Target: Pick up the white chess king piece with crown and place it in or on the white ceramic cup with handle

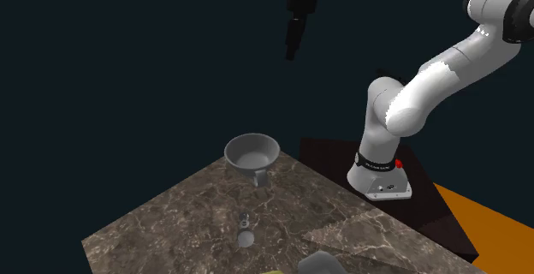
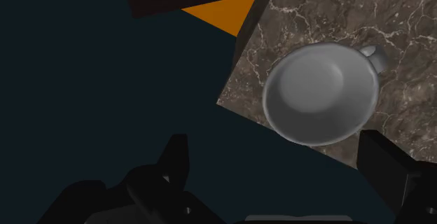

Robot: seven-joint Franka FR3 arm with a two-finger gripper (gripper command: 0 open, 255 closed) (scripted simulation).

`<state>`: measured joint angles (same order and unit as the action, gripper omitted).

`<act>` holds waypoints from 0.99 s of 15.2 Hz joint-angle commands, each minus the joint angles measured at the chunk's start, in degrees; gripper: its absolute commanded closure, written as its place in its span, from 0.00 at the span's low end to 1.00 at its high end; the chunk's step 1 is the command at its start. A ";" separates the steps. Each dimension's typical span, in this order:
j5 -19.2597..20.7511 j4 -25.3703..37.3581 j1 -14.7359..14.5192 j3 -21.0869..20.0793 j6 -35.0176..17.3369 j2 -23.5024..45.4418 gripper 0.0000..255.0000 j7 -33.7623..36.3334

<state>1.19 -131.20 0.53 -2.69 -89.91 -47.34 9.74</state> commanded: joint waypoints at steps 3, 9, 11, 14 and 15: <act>-1.21 -3.16 -0.86 -1.91 -3.20 -0.82 0.00 1.62; -4.81 -11.09 -3.71 -8.16 -13.34 -1.30 0.00 6.54; -5.95 -13.19 -4.68 -10.44 -16.94 -0.73 0.00 8.23; -7.56 -15.79 -5.96 -14.08 -22.54 0.87 0.00 10.81; -8.02 -16.50 -6.35 -15.34 -24.47 1.61 0.00 11.70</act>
<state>-6.36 -146.66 -5.42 -16.84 -112.13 -46.33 20.63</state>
